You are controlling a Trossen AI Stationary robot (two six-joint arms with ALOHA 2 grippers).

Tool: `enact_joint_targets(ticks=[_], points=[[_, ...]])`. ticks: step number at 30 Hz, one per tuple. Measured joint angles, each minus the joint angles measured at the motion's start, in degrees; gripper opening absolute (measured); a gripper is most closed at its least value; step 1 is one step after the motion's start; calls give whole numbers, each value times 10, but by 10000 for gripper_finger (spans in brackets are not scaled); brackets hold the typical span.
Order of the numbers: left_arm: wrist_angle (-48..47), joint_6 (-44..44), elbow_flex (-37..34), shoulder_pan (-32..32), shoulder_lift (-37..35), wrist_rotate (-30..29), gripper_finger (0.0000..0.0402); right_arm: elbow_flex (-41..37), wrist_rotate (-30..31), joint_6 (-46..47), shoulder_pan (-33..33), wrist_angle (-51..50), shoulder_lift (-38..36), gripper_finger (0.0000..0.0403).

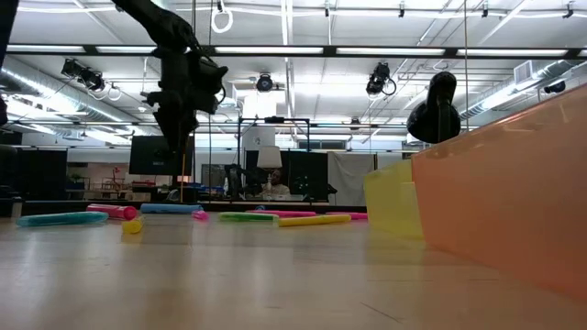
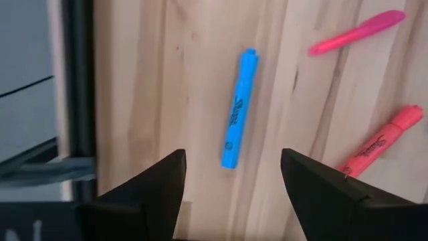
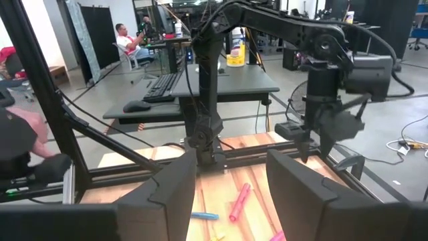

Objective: Pick & Place Markers
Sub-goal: Put the left blue highlighter into the blue bin

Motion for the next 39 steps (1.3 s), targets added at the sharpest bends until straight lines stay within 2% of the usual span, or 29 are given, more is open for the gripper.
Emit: enact_joint_targets(ticks=[11, 19, 23, 32, 39], points=[[-3, -34, -3, 0, 76, 10, 249, 0, 0, -1, 0, -1, 0, 185], [73, -34, -107, -2, 79, 8, 249, 0, 0, -2, 0, -5, 0, 185], [137, -34, -150, -5, 79, -15, 249, 0, 0, -2, 0, -5, 0, 185], [215, -14, -204, -8, 76, -13, 249, 0, 0, 3, 0, -5, 0, 185], [220, -15, -206, -8, 76, -21, 248, 0, 0, 3, 0, -5, 0, 185]])
